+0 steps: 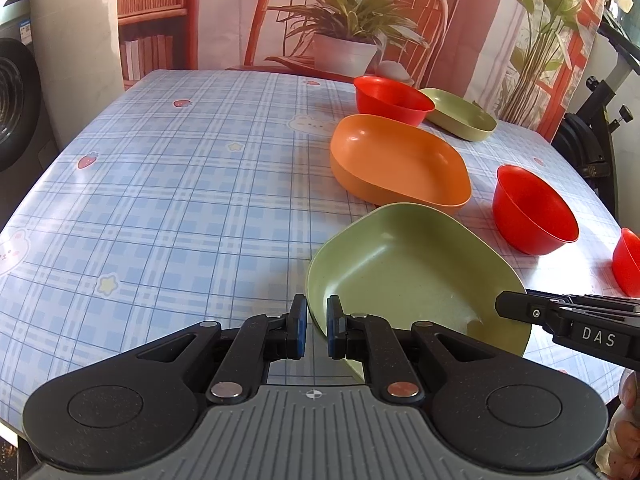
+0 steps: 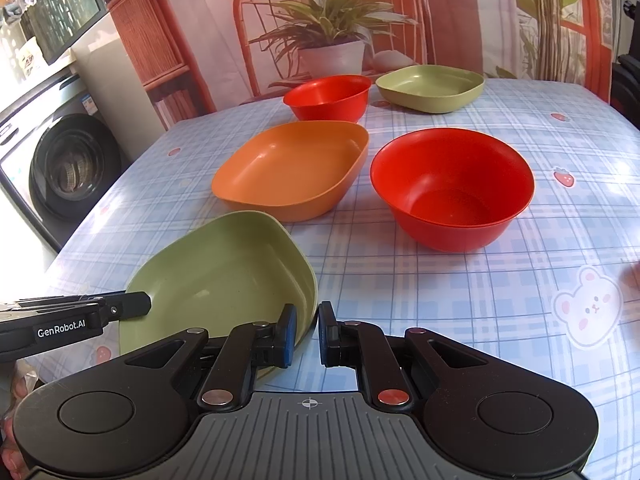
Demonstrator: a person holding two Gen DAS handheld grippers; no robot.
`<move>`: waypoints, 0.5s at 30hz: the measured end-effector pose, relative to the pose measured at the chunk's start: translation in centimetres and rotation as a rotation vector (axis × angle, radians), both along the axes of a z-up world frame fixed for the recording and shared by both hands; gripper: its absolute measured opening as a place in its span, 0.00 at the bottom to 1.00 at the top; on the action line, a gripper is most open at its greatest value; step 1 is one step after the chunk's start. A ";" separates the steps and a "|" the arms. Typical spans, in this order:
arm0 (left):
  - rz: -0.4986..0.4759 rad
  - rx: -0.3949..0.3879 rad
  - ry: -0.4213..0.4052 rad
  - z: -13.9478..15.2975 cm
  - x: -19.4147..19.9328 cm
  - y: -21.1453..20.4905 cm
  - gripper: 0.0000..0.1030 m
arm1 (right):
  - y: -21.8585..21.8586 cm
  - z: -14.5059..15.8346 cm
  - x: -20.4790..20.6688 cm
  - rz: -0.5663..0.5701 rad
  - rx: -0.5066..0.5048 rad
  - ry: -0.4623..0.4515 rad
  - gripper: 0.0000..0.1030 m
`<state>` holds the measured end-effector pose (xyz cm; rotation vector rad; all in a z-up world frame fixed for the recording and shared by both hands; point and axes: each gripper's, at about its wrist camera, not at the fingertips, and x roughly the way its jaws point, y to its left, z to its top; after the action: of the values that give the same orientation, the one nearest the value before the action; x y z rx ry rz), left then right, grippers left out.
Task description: Organize plates and bowls
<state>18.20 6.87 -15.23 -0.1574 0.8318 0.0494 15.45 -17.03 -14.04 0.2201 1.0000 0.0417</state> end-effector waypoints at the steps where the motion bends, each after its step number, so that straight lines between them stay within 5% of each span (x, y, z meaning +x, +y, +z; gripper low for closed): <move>1: 0.002 -0.002 -0.005 0.1 -0.1 0.0 0.10 | 0.0 0.1 0.0 0.000 -0.001 -0.002 0.11; 15: -0.045 -0.061 -0.150 5.7 -1.8 0.6 0.11 | -1.4 5.7 1.4 -0.038 0.066 -0.105 0.10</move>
<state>16.41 7.44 -9.56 -0.1972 0.6871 -0.0295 16.83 -18.40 -8.32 0.2941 0.8900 0.0509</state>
